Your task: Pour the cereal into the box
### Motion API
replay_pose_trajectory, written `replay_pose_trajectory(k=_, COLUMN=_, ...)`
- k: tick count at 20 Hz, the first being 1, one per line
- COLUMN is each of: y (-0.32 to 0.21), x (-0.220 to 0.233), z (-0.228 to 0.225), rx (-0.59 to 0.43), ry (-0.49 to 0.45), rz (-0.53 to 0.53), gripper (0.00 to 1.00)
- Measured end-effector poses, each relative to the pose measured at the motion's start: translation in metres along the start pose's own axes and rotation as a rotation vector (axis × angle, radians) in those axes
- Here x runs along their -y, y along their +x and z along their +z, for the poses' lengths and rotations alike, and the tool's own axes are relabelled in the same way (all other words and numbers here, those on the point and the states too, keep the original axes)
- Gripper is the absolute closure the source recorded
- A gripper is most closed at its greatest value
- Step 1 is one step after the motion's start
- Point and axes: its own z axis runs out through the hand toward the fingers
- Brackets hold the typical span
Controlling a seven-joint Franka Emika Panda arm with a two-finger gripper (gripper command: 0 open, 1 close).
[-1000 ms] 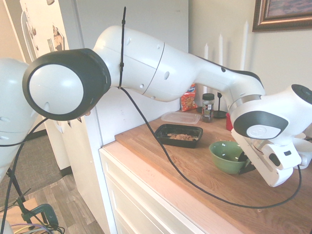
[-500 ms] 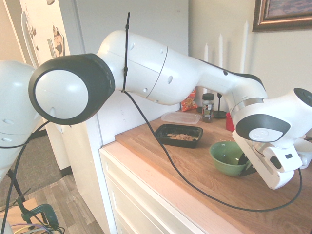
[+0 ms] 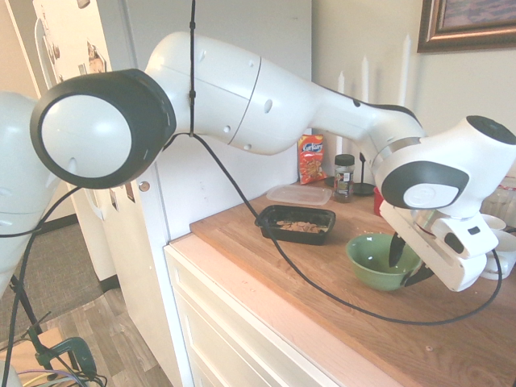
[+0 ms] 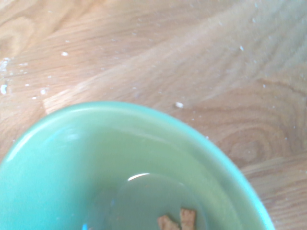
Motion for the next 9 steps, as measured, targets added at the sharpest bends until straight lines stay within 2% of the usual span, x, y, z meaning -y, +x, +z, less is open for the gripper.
replay_pose_trajectory(k=9, y=-0.051, x=0.018, z=-0.032, rx=-0.168, ry=-0.113, rz=-0.038, gripper=0.00)
